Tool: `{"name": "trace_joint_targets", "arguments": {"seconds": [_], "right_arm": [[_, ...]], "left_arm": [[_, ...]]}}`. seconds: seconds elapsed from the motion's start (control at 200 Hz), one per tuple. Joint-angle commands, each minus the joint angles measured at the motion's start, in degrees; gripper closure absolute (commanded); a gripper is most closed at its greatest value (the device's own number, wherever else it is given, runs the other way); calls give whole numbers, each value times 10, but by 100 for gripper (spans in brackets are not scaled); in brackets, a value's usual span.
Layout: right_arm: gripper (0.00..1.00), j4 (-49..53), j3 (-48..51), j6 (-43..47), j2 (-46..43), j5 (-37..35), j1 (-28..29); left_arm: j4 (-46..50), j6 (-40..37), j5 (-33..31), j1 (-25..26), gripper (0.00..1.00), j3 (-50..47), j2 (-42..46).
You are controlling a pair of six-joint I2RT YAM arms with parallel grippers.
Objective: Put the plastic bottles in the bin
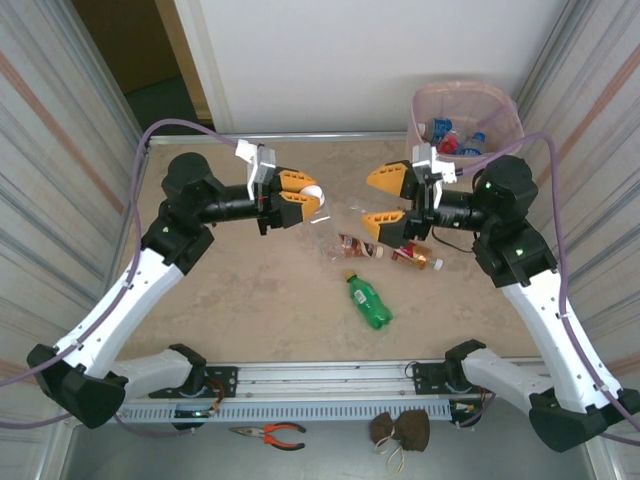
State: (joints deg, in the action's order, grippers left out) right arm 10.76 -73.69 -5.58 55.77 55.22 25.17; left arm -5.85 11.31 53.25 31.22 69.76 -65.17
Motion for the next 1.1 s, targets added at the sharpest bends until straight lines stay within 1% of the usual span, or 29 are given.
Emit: {"name": "trace_joint_targets", "arguments": {"seconds": [0.0,0.215,0.251,0.466,0.636,0.902,1.047,1.092], "right_arm": [[15,12,1,62,-8,0,35],[9,28,-6,94,6,-20,89],[8,31,-8,99,24,-21,96],[7,44,-17,114,51,-30,123],[11,61,-24,121,65,-9,133],[22,67,-22,124,67,-19,140],[28,67,-22,122,66,-18,141],[30,68,-22,123,66,-16,142]], "left_arm": [[-67,-9,77,1,88,28,17],[-77,-15,114,16,88,51,19],[-76,-17,116,20,88,54,19],[-69,-28,129,34,90,69,12],[-63,-32,124,37,90,76,11],[-57,-39,106,38,90,77,12],[-53,-41,100,38,88,76,12],[-53,-41,96,38,85,74,12]]}}
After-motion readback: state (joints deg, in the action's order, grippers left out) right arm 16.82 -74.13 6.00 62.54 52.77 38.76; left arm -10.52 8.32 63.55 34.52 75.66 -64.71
